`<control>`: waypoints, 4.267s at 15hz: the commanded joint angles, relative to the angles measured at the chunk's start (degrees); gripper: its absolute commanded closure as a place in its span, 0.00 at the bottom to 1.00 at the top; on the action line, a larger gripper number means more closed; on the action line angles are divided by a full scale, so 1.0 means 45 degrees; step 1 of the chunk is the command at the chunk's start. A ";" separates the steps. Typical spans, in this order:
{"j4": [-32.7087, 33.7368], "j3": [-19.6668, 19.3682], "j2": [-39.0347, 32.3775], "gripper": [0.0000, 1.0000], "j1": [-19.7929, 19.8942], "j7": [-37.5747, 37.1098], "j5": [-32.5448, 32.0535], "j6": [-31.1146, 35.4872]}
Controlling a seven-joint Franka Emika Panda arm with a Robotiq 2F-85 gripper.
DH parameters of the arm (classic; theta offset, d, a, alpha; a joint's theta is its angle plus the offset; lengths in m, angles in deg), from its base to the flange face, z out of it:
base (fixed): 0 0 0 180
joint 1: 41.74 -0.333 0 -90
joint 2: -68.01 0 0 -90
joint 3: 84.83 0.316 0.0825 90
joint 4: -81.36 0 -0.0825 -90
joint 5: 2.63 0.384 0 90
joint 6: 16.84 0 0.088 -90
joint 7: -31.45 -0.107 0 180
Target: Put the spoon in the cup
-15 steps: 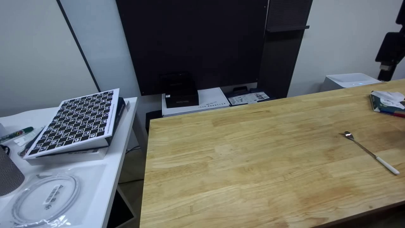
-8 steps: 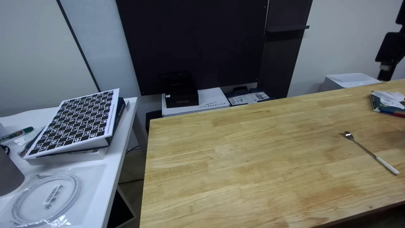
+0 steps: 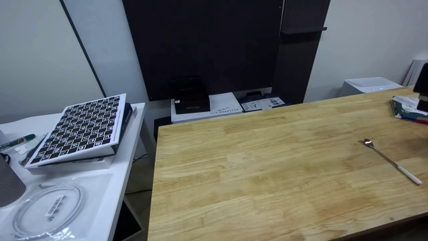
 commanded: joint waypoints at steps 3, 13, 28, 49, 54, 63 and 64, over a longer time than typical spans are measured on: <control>-0.0678 -0.0809 -0.1321 0.00 -0.0067 -0.0139 -0.0323 0.1949; 0.0116 -0.1751 -0.4473 0.00 -0.0851 0.0495 -0.0058 0.5127; 0.0386 -0.1970 -0.5105 0.00 -0.1332 0.0958 0.0252 0.5243; 0.0909 -0.0559 -0.8227 0.00 0.0256 0.1745 0.1113 0.9528; 0.1147 -0.0497 -0.8626 0.00 0.0192 0.1947 0.1102 0.9513; 0.1529 -0.0596 -0.9179 0.26 0.0089 0.2065 0.1144 0.9603; 0.1563 -0.0603 -0.9213 0.32 0.0086 0.2079 0.1135 0.9562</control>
